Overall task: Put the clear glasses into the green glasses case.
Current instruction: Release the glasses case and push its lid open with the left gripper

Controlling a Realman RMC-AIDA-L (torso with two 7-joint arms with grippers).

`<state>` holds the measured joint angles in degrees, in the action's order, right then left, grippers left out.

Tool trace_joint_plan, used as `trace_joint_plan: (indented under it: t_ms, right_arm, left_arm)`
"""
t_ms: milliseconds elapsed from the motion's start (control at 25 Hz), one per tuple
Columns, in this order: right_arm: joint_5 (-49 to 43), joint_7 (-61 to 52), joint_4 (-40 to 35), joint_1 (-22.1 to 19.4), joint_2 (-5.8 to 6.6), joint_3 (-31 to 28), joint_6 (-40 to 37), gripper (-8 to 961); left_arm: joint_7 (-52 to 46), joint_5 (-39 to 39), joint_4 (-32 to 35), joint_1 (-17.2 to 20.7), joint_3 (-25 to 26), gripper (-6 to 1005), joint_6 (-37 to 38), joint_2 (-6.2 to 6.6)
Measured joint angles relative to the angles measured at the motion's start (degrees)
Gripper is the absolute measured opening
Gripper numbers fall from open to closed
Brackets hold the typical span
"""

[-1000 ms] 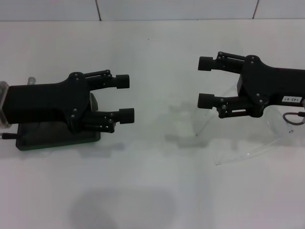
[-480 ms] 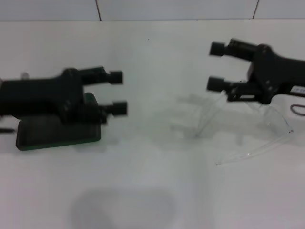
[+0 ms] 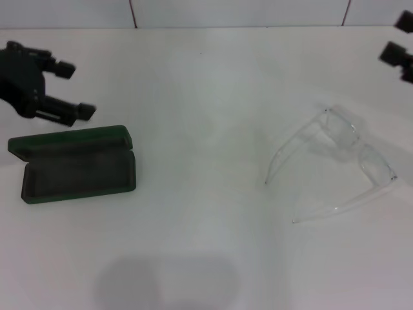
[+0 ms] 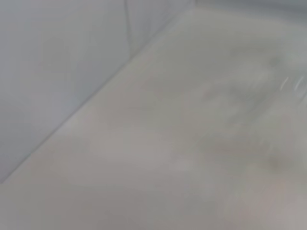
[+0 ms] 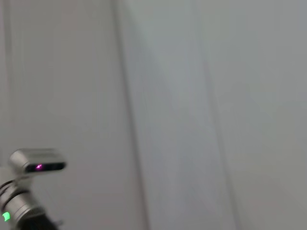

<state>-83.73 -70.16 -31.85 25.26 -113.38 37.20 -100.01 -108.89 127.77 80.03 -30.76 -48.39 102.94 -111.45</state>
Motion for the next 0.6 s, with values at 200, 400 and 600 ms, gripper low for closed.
trace_joint_plan:
  t_ms: [200, 400, 600]
  right_arm:
    - [0.07, -0.35, 0.1, -2.39, 0.0, -4.02, -0.61, 873]
    - [0.61, -0.38, 0.85, -2.94, 0.01, -4.41, -1.04, 871]
    - [0.64, -0.32, 1.61, -3.16, 0.47, -4.45, -1.46, 870]
  left_arm:
    - [-1.21, 16.61, 5.92, -1.95, -5.06, 872, 0.42, -3.82]
    - [-1.18, 23.48, 6.77, -2.61, -8.07, 872, -0.02, -6.24]
    - [-0.33, 25.79, 4.98, -3.65, -10.35, 872, -2.88, -7.39]
